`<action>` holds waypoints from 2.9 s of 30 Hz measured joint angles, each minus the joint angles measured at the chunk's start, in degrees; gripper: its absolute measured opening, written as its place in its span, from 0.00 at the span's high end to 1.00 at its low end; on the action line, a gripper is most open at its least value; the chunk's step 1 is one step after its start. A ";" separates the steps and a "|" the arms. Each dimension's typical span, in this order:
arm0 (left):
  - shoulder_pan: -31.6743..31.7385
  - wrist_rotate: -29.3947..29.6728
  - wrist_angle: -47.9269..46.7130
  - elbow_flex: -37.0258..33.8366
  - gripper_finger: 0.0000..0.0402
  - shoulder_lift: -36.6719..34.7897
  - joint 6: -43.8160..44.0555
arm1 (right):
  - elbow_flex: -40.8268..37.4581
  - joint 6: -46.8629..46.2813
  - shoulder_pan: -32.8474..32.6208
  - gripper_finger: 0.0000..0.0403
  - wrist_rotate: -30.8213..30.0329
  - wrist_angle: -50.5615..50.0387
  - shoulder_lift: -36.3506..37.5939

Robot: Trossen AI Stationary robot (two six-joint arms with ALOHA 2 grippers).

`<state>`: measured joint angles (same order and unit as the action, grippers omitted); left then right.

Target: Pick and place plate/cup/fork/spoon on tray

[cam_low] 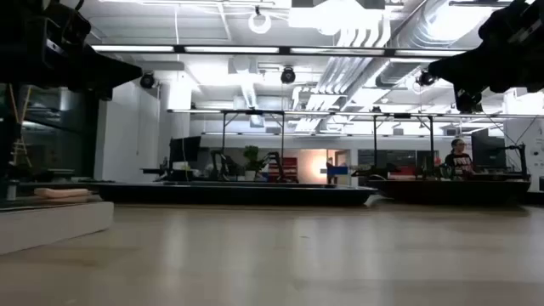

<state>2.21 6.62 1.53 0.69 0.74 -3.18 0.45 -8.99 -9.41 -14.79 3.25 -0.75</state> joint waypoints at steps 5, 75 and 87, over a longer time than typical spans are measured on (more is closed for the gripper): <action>0.00 0.01 -0.01 0.01 0.99 0.01 0.00 | 0.00 0.02 0.00 1.00 0.00 0.00 0.02; -0.01 -0.01 0.00 0.00 0.99 0.00 0.00 | 0.02 0.02 0.00 1.00 -0.21 0.61 -0.01; 0.01 0.01 0.01 0.00 0.99 0.01 0.00 | 0.18 -20.57 0.38 1.00 -39.44 41.60 -0.14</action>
<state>2.21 6.63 1.54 0.69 0.75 -3.18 0.63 -29.57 -9.03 -54.22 44.84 -0.89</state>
